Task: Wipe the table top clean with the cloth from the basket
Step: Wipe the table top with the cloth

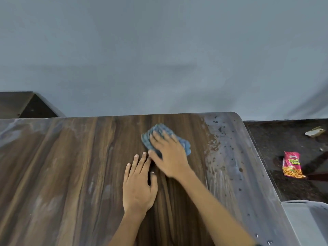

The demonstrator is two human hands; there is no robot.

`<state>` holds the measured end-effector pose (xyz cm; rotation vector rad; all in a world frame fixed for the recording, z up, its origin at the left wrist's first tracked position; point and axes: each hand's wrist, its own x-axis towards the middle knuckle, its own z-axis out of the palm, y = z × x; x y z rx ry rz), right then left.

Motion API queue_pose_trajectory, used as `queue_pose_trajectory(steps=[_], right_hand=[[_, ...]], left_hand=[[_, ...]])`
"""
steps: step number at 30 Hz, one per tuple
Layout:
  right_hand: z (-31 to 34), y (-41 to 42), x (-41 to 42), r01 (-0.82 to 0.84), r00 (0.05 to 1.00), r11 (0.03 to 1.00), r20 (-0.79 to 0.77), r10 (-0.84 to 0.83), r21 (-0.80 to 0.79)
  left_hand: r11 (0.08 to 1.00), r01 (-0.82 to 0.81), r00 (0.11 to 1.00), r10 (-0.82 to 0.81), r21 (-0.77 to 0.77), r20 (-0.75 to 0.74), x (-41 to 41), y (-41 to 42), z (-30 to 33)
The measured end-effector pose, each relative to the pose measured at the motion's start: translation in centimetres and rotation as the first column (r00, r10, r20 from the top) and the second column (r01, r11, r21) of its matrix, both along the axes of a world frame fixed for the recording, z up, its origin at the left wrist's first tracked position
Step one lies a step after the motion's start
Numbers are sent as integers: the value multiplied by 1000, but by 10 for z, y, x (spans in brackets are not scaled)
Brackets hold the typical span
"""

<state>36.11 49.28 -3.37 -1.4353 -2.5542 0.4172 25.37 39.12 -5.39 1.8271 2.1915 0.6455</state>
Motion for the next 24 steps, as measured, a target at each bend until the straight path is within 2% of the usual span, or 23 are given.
queue_pose_trajectory(steps=[2,4,7,10,13,16,19,21,24], right_hand=[[-4,-39,14,51,997,999,-58,-50,2],[-8,-56,35,165,986,986,-28,-165,12],[-8,-31,64,358,932,933,55,-359,21],[-2,14,64,513,857,858,61,-512,1],[0,27,37,481,876,876,50,-479,-28],[-4,-11,25,272,962,962,25,-272,5],[-6,-76,40,133,991,991,14,-133,-9],[-8,-108,63,186,982,982,6,-186,9],[-6,-104,94,377,926,926,5,-377,4]], left_hand=[[1000,0,1000,0,5,9,0,-1,1],[1000,0,1000,0,2,18,0,-1,1],[1000,-7,1000,7,-5,25,0,-1,1],[1000,-7,999,7,5,31,1,-2,3],[1000,-8,999,7,9,33,1,-2,4],[1000,-22,998,21,4,53,0,-2,3],[1000,-29,998,29,7,56,0,-2,1],[999,-36,997,35,11,64,1,-2,-1],[999,-41,998,41,3,56,1,-2,-2]])
